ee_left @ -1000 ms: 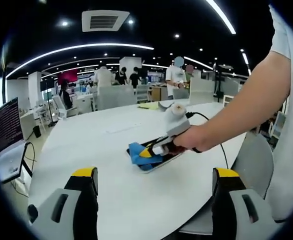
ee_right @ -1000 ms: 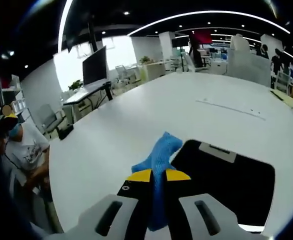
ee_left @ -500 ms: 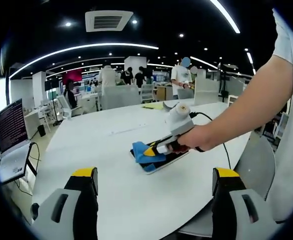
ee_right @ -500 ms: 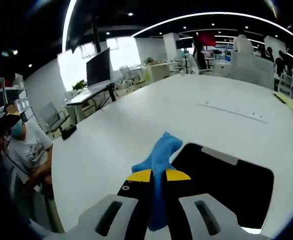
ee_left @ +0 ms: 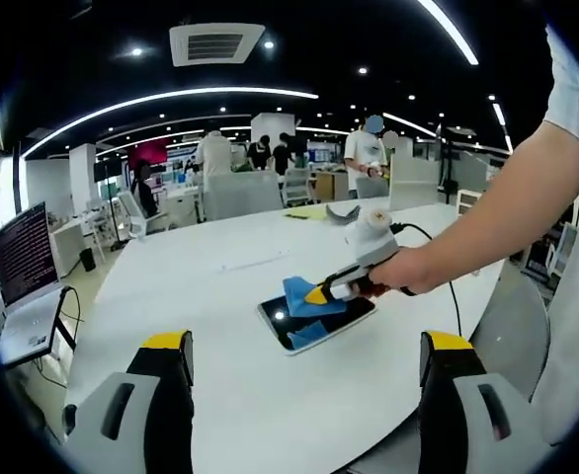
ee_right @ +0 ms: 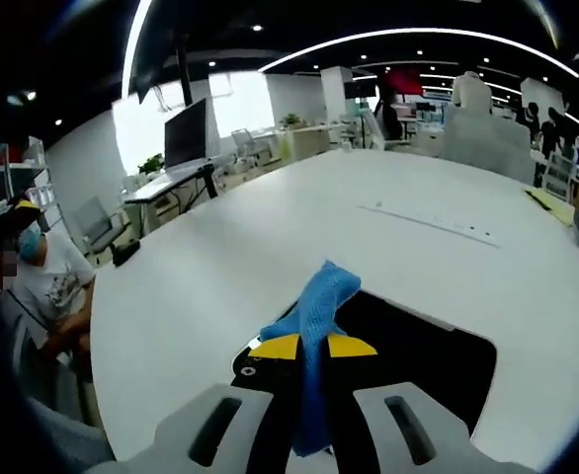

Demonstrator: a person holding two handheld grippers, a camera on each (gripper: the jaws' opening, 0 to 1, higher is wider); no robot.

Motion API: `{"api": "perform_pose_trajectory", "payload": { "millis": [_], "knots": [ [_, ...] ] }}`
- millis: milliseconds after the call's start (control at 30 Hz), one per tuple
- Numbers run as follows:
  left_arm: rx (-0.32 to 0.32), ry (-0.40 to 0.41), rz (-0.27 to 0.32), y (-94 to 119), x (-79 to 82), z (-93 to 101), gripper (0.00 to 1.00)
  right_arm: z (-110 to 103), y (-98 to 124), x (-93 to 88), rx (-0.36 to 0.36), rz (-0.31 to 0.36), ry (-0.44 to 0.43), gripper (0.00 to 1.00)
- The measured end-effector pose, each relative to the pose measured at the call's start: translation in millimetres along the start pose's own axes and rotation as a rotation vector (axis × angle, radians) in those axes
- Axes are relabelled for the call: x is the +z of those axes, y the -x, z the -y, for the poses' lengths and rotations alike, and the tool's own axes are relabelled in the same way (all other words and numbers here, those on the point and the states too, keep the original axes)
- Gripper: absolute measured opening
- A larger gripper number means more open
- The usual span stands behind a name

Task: Wipe the mirror surface with the cleaning cloth until all visible marks leave the cleaned area.

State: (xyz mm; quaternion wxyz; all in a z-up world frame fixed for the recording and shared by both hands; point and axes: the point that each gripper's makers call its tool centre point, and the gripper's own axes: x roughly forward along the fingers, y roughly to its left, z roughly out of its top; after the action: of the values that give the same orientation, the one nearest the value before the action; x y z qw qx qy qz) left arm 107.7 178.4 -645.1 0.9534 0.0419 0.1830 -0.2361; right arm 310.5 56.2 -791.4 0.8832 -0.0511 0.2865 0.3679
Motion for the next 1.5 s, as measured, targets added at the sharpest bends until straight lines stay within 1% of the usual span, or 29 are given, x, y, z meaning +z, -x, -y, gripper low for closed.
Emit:
{"api": "perform_pose_trajectory", "payload": {
  "millis": [67, 100, 167, 200, 300, 367, 467, 533, 567, 633, 733, 833, 900, 1167, 1267, 1333, 1500],
  "knots": [
    [0.005, 0.002, -0.016, -3, -2.2, 1.7, 0.96, 5, 3, -2.5, 0.001, -0.004, 0.001, 0.03],
    [0.007, -0.002, -0.015, -3, -0.4, 3.6, 0.96, 10, 5, -4.0, 0.001, -0.006, 0.006, 0.03],
    [0.009, -0.004, -0.012, -3, 2.5, 5.3, 0.96, 12, 9, -5.5, 0.004, -0.007, 0.014, 0.03],
    [0.01, 0.0, -0.012, -4, 3.9, 6.4, 0.96, 16, 12, -7.3, 0.002, -0.011, 0.033, 0.03],
    [0.017, -0.007, -0.015, -4, 6.9, 10.2, 0.96, 24, 19, -8.2, -0.017, -0.004, 0.051, 0.03],
    [0.022, -0.005, -0.018, -4, 7.7, 13.3, 0.96, 30, 26, -8.3, -0.026, 0.005, 0.035, 0.03],
    [0.026, -0.006, -0.021, -3, 8.7, 18.3, 0.96, 37, 32, -11.0, -0.029, 0.004, 0.045, 0.03],
    [0.03, -0.014, -0.024, -3, 8.7, 21.1, 0.96, 42, 35, -12.4, -0.03, 0.005, 0.035, 0.03],
    [0.032, -0.024, -0.033, -3, 7.6, 24.3, 0.96, 48, 39, -13.7, -0.039, 0.006, 0.036, 0.03],
    [0.028, -0.013, -0.033, -4, 5.5, 27.1, 0.96, 52, 45, -14.9, -0.049, 0.013, 0.01, 0.03],
    [0.028, -0.017, -0.04, -5, 3.4, 31.2, 0.96, 56, 50, -17.1, -0.055, 0.016, 0.01, 0.03],
    [0.029, -0.013, -0.039, -5, 4.0, 33.6, 0.96, 63, 55, -20.5, -0.059, 0.014, 0.017, 0.03],
    [0.025, -0.003, -0.03, -5, 6.9, 35.8, 0.96, 72, 60, -21.9, -0.074, 0.022, -0.005, 0.03],
    [0.021, -0.034, -0.04, -8, 10.2, 43.0, 0.96, 97, 75, -31.6, -0.094, 0.021, 0.01, 0.03],
    [0.021, -0.043, -0.039, -8, 11.5, 44.6, 0.96, 102, 80, -34.0, -0.102, 0.023, 0.006, 0.03],
    [0.02, -0.044, -0.038, -9, 12.0, 45.8, 0.96, 105, 83, -37.2, -0.106, 0.008, 0.025, 0.03],
    [0.018, -0.055, -0.047, -9, 9.6, 48.1, 0.96, 114, 92, -40.0, -0.125, 0.014, 0.003, 0.03]
  ]
}}
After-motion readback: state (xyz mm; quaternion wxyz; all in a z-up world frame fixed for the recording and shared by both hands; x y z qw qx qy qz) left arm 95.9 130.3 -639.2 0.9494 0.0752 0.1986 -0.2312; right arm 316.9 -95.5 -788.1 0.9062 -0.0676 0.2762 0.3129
